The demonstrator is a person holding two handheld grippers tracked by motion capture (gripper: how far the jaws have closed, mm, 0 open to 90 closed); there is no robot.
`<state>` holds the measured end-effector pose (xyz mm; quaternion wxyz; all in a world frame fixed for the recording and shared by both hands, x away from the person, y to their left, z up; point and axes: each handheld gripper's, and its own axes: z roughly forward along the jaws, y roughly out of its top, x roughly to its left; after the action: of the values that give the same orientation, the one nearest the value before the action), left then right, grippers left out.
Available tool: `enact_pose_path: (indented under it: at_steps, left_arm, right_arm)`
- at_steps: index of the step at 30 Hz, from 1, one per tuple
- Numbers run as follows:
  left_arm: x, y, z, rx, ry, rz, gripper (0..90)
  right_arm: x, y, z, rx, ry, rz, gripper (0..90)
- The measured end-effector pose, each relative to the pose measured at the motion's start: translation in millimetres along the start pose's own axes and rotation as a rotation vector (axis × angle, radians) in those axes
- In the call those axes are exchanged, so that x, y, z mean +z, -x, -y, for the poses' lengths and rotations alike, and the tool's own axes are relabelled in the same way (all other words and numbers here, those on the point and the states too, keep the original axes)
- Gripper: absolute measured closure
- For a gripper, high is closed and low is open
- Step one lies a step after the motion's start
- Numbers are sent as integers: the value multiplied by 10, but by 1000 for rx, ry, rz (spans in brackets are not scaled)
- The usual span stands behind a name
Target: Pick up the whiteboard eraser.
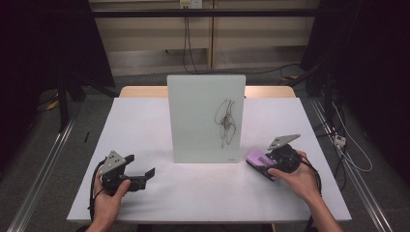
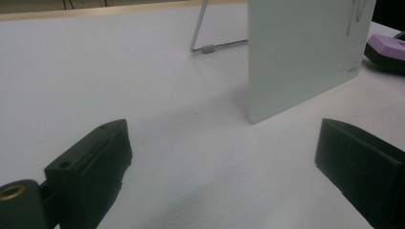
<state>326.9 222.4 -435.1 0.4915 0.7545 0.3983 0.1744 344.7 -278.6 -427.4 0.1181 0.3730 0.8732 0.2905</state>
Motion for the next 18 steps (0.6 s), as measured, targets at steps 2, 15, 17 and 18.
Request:
enact_pose_path:
  at_steps: [2, 15, 17, 18]
  left_arm:
    - [0, -9, 3, 1, -1, -2, 50]
    - [4, -59, 24, -20, -5, -3, 50]
    - [-2, -57, 18, -19, 1, -4, 50]
    - [-3, -57, 14, -16, 2, -4, 50]
  right_arm:
    - [-9, 5, 3, 5, 5, -1, 413]
    - [-107, 11, -25, 21, 107, 22, 413]
    - [-110, 9, -27, 19, 111, 25, 413]
    - [-114, 6, -27, 21, 118, 22, 413]
